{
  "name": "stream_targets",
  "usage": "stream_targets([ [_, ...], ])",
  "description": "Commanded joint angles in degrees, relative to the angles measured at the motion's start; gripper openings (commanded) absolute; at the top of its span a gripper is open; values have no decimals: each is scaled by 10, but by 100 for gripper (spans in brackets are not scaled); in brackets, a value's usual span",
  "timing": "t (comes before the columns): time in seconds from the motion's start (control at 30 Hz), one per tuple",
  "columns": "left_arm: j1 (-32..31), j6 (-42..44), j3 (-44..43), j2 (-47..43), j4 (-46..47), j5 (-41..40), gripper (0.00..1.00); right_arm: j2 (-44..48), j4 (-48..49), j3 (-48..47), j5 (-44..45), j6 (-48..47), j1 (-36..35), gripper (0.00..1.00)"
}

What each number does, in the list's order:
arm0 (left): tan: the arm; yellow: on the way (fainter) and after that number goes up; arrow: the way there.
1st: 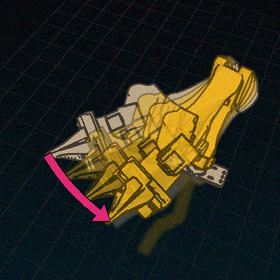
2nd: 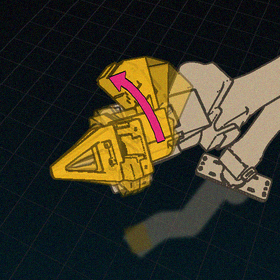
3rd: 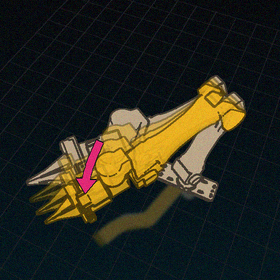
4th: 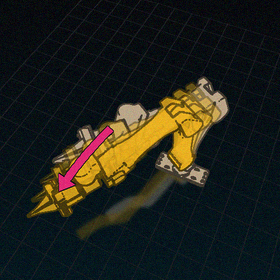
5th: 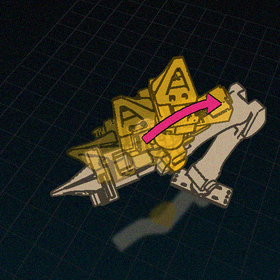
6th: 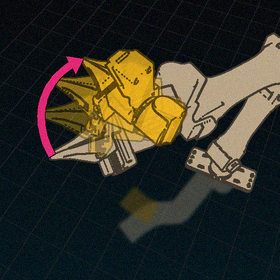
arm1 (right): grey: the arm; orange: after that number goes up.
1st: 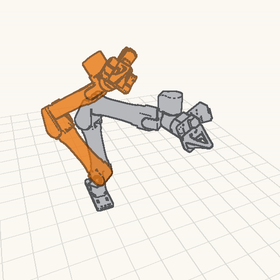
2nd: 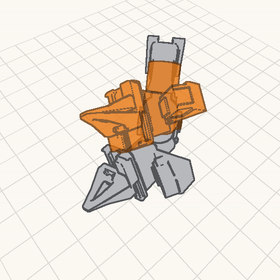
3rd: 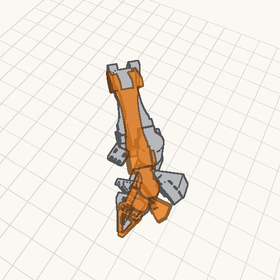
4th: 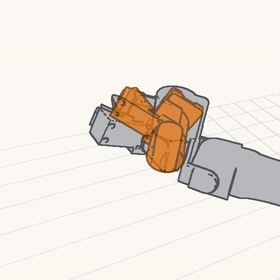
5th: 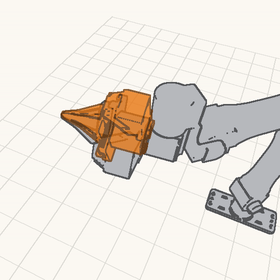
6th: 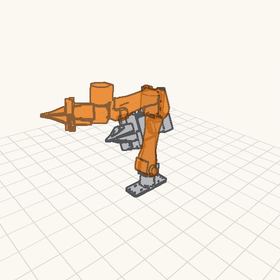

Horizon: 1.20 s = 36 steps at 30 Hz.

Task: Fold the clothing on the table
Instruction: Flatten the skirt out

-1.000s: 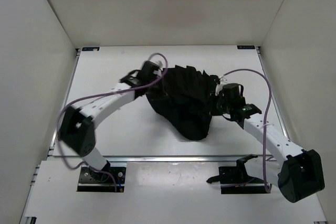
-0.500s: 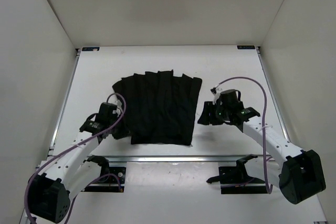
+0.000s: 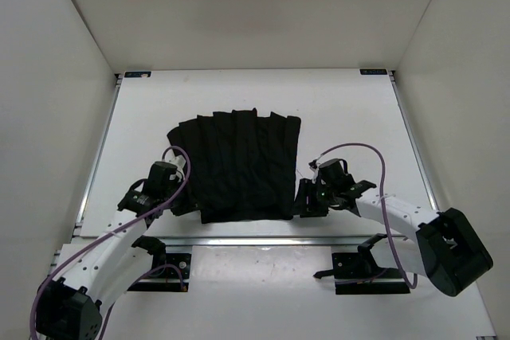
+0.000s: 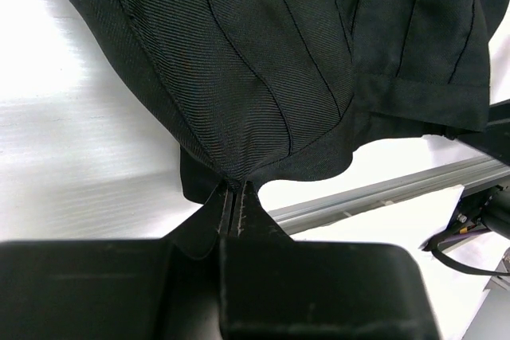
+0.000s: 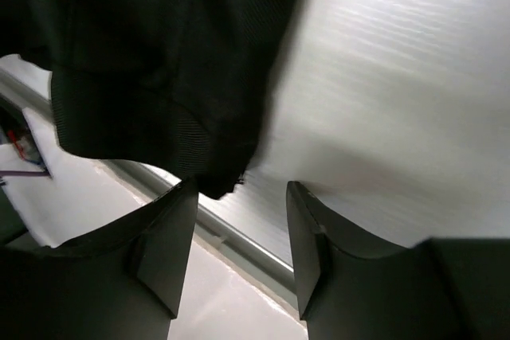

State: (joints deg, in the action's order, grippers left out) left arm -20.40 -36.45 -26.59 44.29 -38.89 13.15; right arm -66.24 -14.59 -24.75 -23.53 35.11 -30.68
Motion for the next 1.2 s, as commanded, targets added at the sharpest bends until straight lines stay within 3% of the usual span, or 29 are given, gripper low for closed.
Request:
stream_targets([
  [0.0, -1, 2, 4, -13, 10, 10, 0, -16, 63, 13, -5, 44, -10, 47],
  [0.07, -1, 1, 0, -13, 10, 13, 0, -34, 85, 19, -17, 45, -10, 48],
  [0.2, 5, 0, 4, -18, 14, 24, 0, -74, 135, 23, -42, 60, -19, 39],
  [0.27, 10, -2, 7, -26, 15, 28, 0, -91, 134, 13, -49, 51, -16, 23],
  [0.3, 16, -2, 8, -25, 21, 31, 0, -94, 127, 0, -49, 44, -8, 1],
  [0.47, 11, -27, -37, -11, 79, 28, 0, -35, 34, -98, -29, -18, 52, 0],
  [0.63, 46, 29, -294, 90, 45, 29, 0, 35, -152, -353, -13, -137, 148, 0],
  [0.73, 48, 21, -412, 98, 31, 25, 0, 76, -198, -462, -34, -163, 194, 0],
  [0.93, 48, -27, -465, 58, 38, 28, 0, 178, -188, -495, -125, -149, 306, 0],
  [1.17, 57, 4, -464, 97, 33, 28, 0, 120, -198, -517, -111, -181, 282, 0],
])
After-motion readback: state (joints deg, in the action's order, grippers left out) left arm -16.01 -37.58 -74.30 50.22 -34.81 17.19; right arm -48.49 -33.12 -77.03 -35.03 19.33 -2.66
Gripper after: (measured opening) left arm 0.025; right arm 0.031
